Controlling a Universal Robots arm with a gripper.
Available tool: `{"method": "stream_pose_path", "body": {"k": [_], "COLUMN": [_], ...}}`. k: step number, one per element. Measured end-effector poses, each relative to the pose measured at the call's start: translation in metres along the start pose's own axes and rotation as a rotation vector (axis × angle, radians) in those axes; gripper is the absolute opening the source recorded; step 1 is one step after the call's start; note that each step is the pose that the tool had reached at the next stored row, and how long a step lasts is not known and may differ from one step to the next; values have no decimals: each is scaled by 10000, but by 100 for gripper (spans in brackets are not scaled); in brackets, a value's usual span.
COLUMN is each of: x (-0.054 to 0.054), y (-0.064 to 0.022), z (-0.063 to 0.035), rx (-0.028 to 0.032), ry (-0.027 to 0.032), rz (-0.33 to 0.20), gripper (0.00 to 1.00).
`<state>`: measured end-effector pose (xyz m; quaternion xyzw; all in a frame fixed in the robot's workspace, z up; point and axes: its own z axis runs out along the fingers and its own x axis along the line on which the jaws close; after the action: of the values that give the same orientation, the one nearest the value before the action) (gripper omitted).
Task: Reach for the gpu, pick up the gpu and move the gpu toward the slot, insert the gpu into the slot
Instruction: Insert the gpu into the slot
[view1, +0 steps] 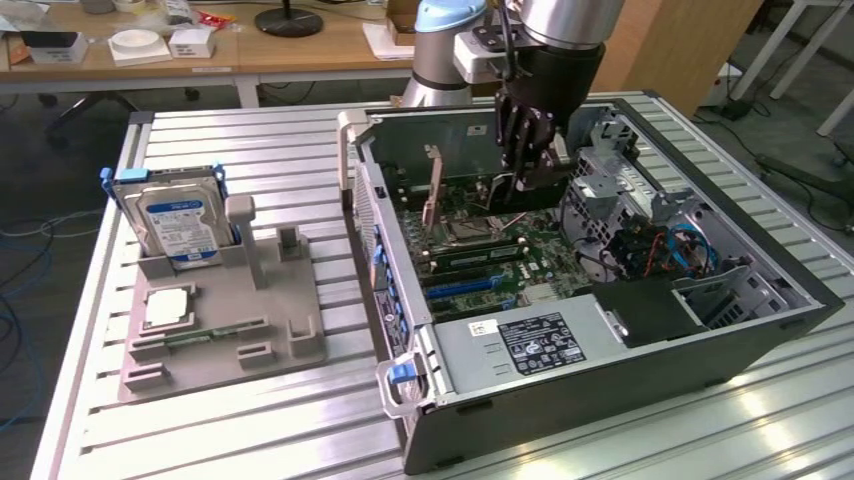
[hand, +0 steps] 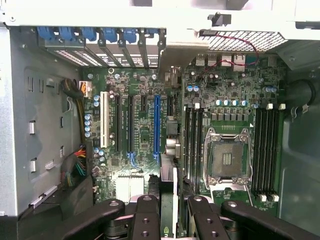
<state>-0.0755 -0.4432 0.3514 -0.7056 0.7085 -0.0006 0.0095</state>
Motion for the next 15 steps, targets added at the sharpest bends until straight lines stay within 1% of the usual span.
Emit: {"method": "stream_pose_path", "body": {"k": [9, 12, 15], "x": [0, 0, 1], "y": [0, 27, 44], "z": [0, 7, 38], "rx": [0, 1, 0], "ry": [0, -1, -1], "rz": [0, 1, 0], "gripper": [27, 27, 27]}}
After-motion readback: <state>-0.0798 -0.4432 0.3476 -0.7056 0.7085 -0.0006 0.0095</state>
